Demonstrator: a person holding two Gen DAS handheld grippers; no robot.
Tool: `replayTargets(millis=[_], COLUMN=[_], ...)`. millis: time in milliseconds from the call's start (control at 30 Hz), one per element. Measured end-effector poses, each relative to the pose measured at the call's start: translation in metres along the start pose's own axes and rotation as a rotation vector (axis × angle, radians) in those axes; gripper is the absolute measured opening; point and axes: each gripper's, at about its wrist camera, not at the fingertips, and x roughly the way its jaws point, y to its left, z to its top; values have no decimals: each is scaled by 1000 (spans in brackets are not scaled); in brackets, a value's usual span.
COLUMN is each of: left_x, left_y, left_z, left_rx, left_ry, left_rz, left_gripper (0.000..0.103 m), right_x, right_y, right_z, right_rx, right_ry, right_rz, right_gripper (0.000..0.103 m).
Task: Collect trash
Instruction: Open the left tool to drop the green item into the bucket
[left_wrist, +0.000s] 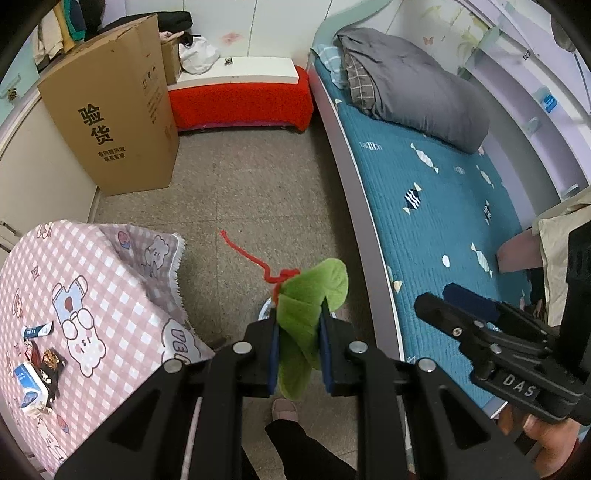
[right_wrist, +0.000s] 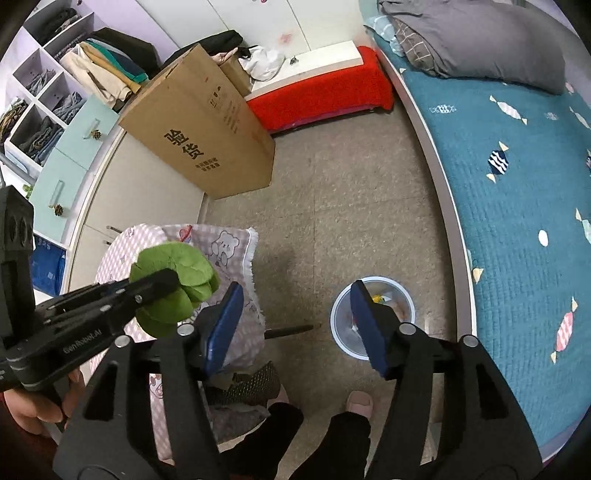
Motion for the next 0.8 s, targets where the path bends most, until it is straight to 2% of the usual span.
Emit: replayTargets(millis=[333, 500, 567, 600, 633, 667, 800], left_x=[10, 5, 3, 1, -2, -4, -11], left_y=[-18, -30, -33, -34, -35, -34, -26], left_z=[13, 19, 20, 21, 20, 20, 17], left_rx=[42, 65, 72, 74, 73, 69, 31], left_ry=[26, 21, 22, 17, 5, -9, -24], left_rz=[-30, -57, -78, -85, -79, -69, -54], left_gripper=[19, 25, 46, 52, 63, 70, 73], right_x=[-15, -30, -34, -37, -38, -39, -39], right_y=[-16, -19, -20, -21, -21, -21, -15], right_z=[11, 15, 17, 17, 18, 19, 19], right_rx=[39, 52, 55, 60, 62, 61, 56], right_ry=[-49, -89, -106, -115, -119, -122, -125], right_rz=[2, 6, 3, 1, 1, 0, 4], right_gripper=[65, 65, 65, 65, 66, 66, 66])
